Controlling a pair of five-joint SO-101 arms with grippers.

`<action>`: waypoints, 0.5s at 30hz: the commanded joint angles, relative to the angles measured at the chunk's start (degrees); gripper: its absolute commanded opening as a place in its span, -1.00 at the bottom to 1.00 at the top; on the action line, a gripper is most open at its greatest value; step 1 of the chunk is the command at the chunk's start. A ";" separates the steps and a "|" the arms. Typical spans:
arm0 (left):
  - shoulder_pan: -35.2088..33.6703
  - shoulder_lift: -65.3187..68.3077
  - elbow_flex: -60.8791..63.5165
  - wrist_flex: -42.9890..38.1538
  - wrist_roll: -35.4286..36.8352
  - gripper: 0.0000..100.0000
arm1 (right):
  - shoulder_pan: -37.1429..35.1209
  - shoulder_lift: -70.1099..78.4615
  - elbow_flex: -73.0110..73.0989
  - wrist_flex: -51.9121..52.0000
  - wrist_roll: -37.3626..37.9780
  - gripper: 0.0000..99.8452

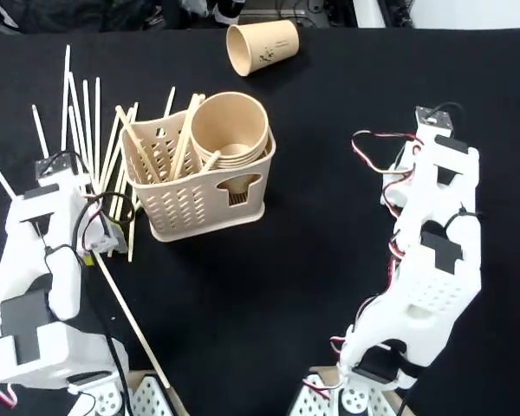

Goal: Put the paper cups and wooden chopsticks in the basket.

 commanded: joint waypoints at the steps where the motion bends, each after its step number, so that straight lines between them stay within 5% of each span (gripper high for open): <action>1: -0.48 0.35 -0.92 -1.41 0.18 -0.96 | -0.35 -1.27 0.31 -0.18 0.62 -0.98; 7: -0.40 -0.18 -1.63 -0.44 0.18 -0.94 | -0.35 -1.36 0.31 -0.18 0.62 -0.98; 15: -0.31 -2.29 -13.05 13.19 0.18 -0.94 | -0.35 -1.36 0.31 -0.18 0.62 -0.98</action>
